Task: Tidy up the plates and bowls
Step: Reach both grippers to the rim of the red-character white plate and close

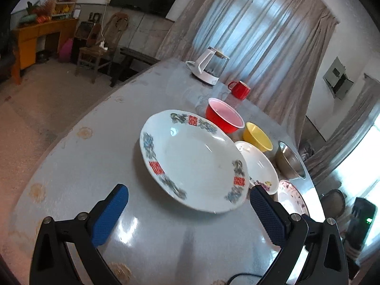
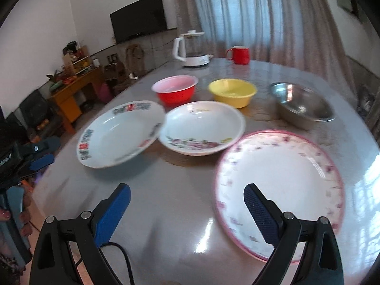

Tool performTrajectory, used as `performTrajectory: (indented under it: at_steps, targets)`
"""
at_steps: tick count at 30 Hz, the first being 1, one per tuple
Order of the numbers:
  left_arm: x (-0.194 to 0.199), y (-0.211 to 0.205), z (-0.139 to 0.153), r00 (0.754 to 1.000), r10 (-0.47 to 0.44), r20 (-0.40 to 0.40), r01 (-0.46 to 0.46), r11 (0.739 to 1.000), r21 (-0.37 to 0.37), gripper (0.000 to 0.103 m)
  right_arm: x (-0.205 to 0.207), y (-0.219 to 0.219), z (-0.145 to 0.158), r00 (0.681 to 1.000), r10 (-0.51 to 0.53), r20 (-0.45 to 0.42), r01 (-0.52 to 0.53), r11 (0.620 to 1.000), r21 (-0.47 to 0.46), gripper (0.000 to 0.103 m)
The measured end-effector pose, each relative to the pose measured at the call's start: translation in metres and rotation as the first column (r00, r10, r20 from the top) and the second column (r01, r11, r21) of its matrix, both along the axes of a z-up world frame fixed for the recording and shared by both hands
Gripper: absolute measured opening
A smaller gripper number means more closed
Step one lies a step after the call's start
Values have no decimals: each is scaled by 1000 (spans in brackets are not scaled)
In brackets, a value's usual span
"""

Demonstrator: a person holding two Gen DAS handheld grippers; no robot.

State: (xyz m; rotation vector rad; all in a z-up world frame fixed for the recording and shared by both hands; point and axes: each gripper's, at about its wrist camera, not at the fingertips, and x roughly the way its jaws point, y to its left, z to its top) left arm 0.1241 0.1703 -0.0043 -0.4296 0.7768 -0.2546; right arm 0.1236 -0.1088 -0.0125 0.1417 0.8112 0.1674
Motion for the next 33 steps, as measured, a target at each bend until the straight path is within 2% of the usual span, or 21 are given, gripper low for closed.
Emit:
performTrajectory:
  at_steps: [4,10,16,21,24,28,33]
  targets:
    - [21,5,0,1000,-5,-20,5,999,40,103,13,18,-9,998,38,-43,-37,999,34,99]
    - [52,8,-1,1000,-22,-2,22,995,93,103,30,40,-18,995,83,-64,-80,996,50,99]
    - [79,10,-12,999,-46,-10,46,995,91,103,49,47,-27,991,80,-105,-69,992,101,99]
    - [97,8,-15,998,-62,9,60,988,140,102,61,54,-29,989,83,-122,-70,991,114,99]
    - [104,7,-19,997,-78,8,77,988,133,101,68,55,-33,985,85,-149,-62,986,158,98]
    - [110,7,-23,995,-98,-2,97,987,129,91,76,59,-35,984,93,-151,-60,976,211,96]
    - [113,-1,-28,988,-156,-9,156,979,135,77,86,65,-37,986,91,-142,-59,975,213,92]
